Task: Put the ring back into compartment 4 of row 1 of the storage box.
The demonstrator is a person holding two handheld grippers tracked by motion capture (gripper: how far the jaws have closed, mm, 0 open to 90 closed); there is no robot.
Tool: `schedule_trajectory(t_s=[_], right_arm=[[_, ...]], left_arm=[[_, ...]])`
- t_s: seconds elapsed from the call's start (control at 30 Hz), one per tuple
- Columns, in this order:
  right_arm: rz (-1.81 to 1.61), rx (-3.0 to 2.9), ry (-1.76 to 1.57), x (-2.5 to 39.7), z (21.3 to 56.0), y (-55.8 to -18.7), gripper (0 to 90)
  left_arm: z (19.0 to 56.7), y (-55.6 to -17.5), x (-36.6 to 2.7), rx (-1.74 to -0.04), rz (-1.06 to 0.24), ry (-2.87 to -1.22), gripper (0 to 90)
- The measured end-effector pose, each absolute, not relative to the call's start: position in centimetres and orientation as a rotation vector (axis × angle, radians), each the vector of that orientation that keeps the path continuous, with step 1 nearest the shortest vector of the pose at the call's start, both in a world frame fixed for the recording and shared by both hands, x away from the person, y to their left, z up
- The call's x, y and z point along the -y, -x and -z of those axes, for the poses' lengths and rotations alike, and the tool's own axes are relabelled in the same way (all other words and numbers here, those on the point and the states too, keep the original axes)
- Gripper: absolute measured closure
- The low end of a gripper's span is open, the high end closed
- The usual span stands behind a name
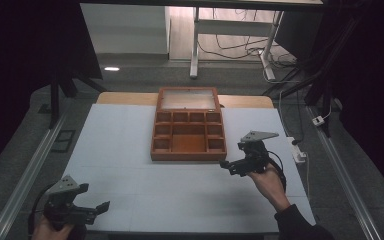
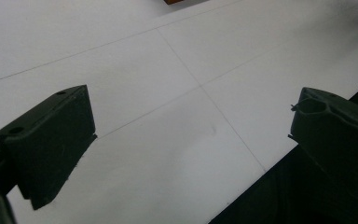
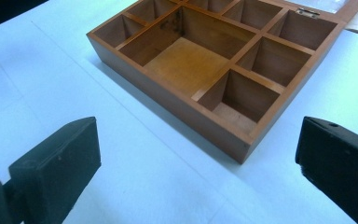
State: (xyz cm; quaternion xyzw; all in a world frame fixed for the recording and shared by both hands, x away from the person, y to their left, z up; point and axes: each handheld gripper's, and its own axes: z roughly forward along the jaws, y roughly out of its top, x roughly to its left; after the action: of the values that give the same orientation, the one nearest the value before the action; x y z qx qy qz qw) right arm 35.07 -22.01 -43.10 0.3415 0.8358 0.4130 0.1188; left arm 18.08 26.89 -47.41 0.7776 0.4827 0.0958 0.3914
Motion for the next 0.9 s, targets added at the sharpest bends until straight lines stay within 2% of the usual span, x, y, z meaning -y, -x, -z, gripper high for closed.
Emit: schedule_trajectory(t_s=[0.9], right_arm=[[-1.211, -2.355, -1.110, 27.1, 42.9, -30.2, 0.0]], left_arm=[[47.4, -18.1, -27.0, -1.228, -0.238, -1.970, 0.0]])
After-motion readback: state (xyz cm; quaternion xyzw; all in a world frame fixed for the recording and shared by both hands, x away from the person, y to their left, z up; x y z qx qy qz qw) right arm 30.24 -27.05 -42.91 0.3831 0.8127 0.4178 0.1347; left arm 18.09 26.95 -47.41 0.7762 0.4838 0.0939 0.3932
